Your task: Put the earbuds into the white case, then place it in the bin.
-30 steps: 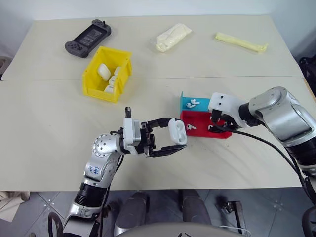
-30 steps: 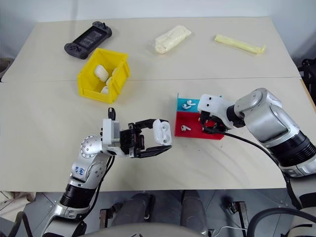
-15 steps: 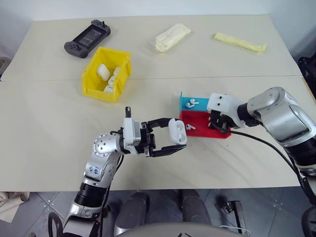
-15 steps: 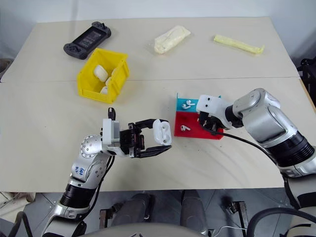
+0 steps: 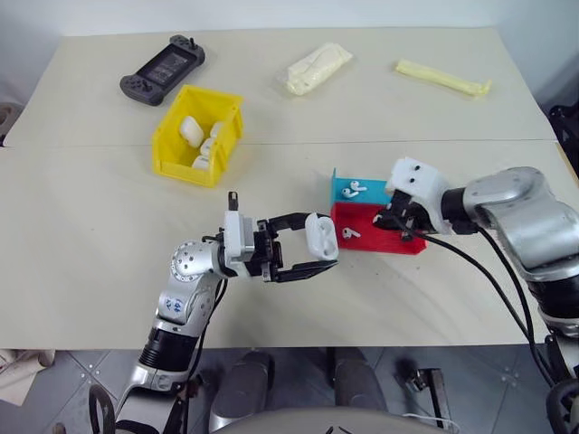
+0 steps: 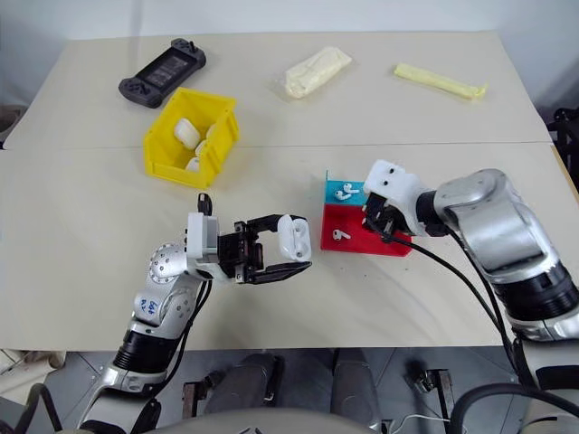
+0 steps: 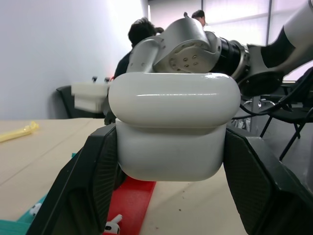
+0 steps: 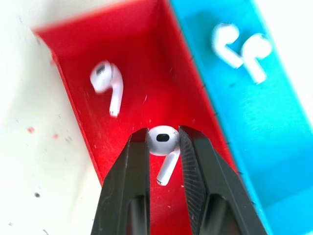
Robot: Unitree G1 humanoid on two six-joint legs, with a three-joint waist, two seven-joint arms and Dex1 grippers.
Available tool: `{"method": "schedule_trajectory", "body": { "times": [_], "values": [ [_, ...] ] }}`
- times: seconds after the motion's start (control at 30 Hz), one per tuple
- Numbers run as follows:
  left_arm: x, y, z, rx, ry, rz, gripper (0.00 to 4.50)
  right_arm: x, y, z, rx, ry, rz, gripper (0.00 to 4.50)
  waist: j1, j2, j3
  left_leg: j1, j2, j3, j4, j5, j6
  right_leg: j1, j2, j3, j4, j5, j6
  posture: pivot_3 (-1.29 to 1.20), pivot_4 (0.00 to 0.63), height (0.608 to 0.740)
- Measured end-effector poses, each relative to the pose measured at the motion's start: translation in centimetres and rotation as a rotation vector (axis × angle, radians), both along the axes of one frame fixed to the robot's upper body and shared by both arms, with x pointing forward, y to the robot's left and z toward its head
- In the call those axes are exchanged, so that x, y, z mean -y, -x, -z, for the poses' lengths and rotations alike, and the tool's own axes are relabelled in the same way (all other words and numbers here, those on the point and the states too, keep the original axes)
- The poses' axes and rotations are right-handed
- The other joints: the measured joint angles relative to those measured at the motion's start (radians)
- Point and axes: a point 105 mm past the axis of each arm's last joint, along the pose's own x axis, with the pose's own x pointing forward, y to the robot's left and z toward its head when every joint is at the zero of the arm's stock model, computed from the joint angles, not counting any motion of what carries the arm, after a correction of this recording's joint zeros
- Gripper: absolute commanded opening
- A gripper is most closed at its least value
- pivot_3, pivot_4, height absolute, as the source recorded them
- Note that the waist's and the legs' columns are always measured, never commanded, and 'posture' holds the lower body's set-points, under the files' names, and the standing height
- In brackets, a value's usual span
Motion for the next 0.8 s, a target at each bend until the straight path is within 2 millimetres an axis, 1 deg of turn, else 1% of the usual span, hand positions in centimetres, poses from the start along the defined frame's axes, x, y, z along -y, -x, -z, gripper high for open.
{"method": "schedule_trajectory", "body": {
  "times": [0.07, 0.1, 0.13, 0.23, 0.3, 0.33, 0.37, 0.43, 0.5, 0.57, 0.63, 0.7, 0.8],
  "values": [
    [-0.5, -0.4, 0.0, -0.001, 0.005, -0.023, 2.81, -1.4, 1.5, -1.2, 0.05, -0.166, -0.098, 0.52, 0.001, 0.0, 0.0, 0.0, 0.0, 0.0, -0.001, 0.0, 0.0, 0.0, 0.0, 0.0, 0.0, 0.0, 0.0, 0.0, 0.15, 0.74],
    [-0.7, -0.6, 0.0, -0.006, 0.009, -0.031, 2.81, -1.7, 2.1, -1.7, 0.077, -0.21, -0.133, 0.52, 0.0, 0.0, 0.0, 0.0, 0.0, 0.0, -0.001, 0.0, 0.0, 0.0, 0.0, 0.0, 0.0, 0.0, 0.0, 0.0, 0.15, 0.74],
    [-1.0, -0.7, -0.2, -0.009, 0.023, -0.038, 2.81, -1.9, 2.7, -2.2, 0.114, -0.251, -0.159, 0.52, -0.001, 0.0, 0.0, 0.0, 0.0, 0.0, 0.0, 0.0, 0.0, 0.0, 0.0, 0.0, 0.0, 0.0, 0.0, 0.0, 0.15, 0.74],
    [-1.3, -0.7, -0.4, -0.012, 0.044, -0.039, 2.81, -1.7, 3.7, -3.9, 0.235, -0.396, -0.184, 0.52, -0.002, 0.0, 0.0, 0.001, 0.0, -0.001, 0.0, 0.0, 0.0, 0.0, 0.0, 0.001, 0.0, 0.0, 0.0, 0.0, 0.15, 0.74],
    [-1.1, -0.6, -0.3, -0.031, 0.041, -0.024, 2.81, -1.7, 4.3, -4.8, 0.307, -0.563, -0.194, 0.52, -0.002, 0.0, 0.0, 0.001, 0.0, -0.001, 0.0, 0.0, 0.0, 0.001, 0.001, 0.001, 0.001, 0.0, 0.0, 0.0, 0.15, 0.74],
    [-0.9, -0.5, -0.2, -0.042, 0.04, -0.015, 2.81, -1.5, 4.6, -5.0, 0.333, -0.641, -0.177, 0.52, -0.002, 0.0, 0.0, 0.001, 0.0, -0.001, 0.0, 0.0, 0.0, 0.001, 0.0, 0.001, 0.001, 0.0, 0.0, 0.0, 0.15, 0.74],
    [-0.8, -0.4, -0.3, -0.046, 0.039, -0.007, 2.81, -1.4, 4.7, -4.9, 0.339, -0.682, -0.16, 0.52, -0.002, 0.0, 0.0, 0.001, 0.0, -0.002, 0.0, 0.0, 0.0, 0.0, 0.0, 0.002, 0.001, 0.0, 0.0, 0.0, 0.15, 0.74],
    [-0.7, -0.1, -0.6, -0.044, 0.043, 0.008, 2.81, -1.5, 5.0, -5.5, 0.377, -0.799, -0.126, 0.52, -0.004, 0.0, 0.0, 0.002, 0.001, -0.002, 0.0, 0.0, 0.0, 0.0, 0.001, 0.002, 0.002, 0.0, 0.0, 0.0, 0.15, 0.74],
    [-0.5, 0.0, -0.6, -0.058, 0.041, 0.028, 2.81, -2.2, 5.5, -6.3, 0.4, -0.898, -0.126, 0.52, -0.007, 0.001, 0.0, 0.003, 0.001, -0.002, -0.001, 0.0, 0.0, 0.0, 0.001, 0.003, 0.002, 0.0, 0.0, 0.0, 0.15, 0.74],
    [-0.5, 0.1, -0.5, -0.086, 0.039, 0.05, 2.81, -2.9, 6.3, -6.6, 0.393, -0.962, -0.144, 0.52, -0.006, 0.001, 0.0, 0.003, 0.001, -0.002, -0.001, 0.0, 0.0, 0.0, 0.001, 0.003, 0.002, 0.0, 0.0, 0.0, 0.15, 0.74],
    [-0.5, 0.0, -0.6, -0.121, 0.035, 0.077, 2.81, -4.0, 7.1, -6.2, 0.35, -1.04, -0.161, 0.52, -0.006, 0.001, 0.0, 0.003, 0.001, -0.002, -0.001, 0.0, 0.0, 0.0, 0.001, 0.003, 0.003, 0.0, 0.0, 0.0, 0.15, 0.74],
    [-0.5, -0.1, -1.0, -0.135, 0.024, 0.093, 2.81, -4.9, 7.3, -5.7, 0.308, -1.071, -0.167, 0.52, -0.006, 0.001, 0.0, 0.003, 0.0, -0.002, -0.001, 0.0, 0.0, 0.0, 0.001, 0.003, 0.002, 0.0, 0.0, 0.0, 0.15, 0.74],
    [-0.8, 0.0, -1.3, -0.147, 0.009, 0.102, 2.81, -5.9, 7.7, -5.9, 0.309, -1.107, -0.184, 0.52, -0.008, 0.001, 0.0, 0.003, 0.001, -0.002, -0.002, 0.0, 0.0, 0.0, 0.002, 0.003, 0.003, 0.0, 0.0, 0.0, 0.15, 0.74]
  ]
}}
